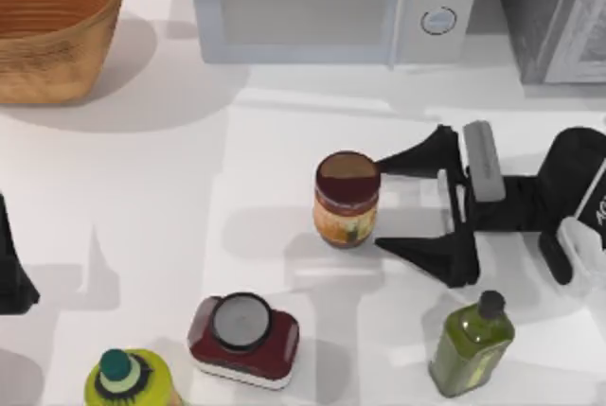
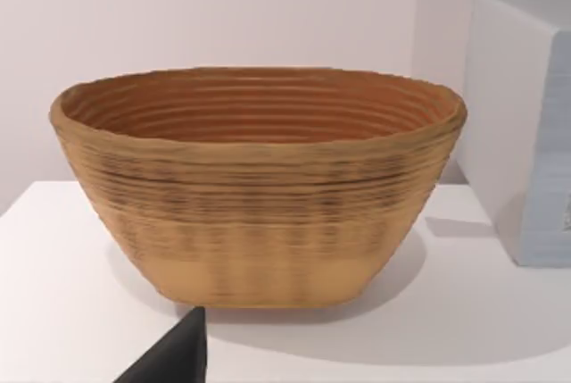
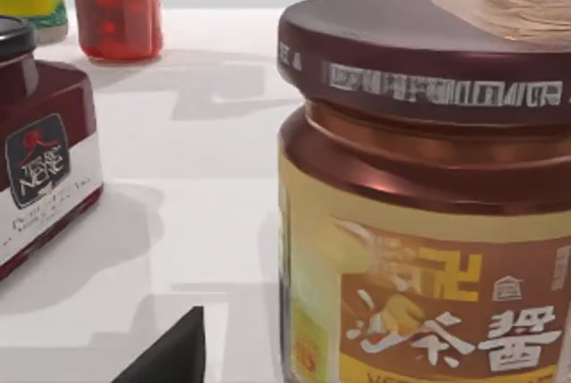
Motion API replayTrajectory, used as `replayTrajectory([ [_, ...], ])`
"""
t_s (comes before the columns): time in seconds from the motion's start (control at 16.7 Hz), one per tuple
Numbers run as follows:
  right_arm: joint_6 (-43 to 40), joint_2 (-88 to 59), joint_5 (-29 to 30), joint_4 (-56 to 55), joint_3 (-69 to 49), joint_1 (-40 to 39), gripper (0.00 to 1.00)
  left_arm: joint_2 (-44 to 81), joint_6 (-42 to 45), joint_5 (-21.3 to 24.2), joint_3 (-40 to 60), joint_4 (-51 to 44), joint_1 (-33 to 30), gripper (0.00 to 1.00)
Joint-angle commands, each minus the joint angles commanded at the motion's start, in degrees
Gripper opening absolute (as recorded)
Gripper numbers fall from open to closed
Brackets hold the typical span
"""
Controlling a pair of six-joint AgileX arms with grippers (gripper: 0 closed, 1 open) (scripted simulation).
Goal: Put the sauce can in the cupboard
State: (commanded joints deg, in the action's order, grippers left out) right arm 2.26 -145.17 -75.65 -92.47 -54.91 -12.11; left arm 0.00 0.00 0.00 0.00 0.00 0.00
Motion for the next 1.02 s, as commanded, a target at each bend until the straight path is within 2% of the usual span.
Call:
replayTrajectory([
  [0.24,-0.1,0.2,0.6,0.4,-0.1,-0.5,1.00,0.0,0.0,0.0,0.0,0.0,0.0,1.00],
  [0.66,-0.8,-0.7,8.0,4.2,-4.1,-7.9,1.00,0.0,0.0,0.0,0.0,0.0,0.0,1.00],
  [0.96,-0.9,-0.9,8.7,4.7,-4.6,-8.7,1.00,0.0,0.0,0.0,0.0,0.0,0.0,1.00],
  [1.02,-0.9,-0.9,8.7,4.7,-4.6,-8.7,0.92,0.0,0.0,0.0,0.0,0.0,0.0,1.00],
])
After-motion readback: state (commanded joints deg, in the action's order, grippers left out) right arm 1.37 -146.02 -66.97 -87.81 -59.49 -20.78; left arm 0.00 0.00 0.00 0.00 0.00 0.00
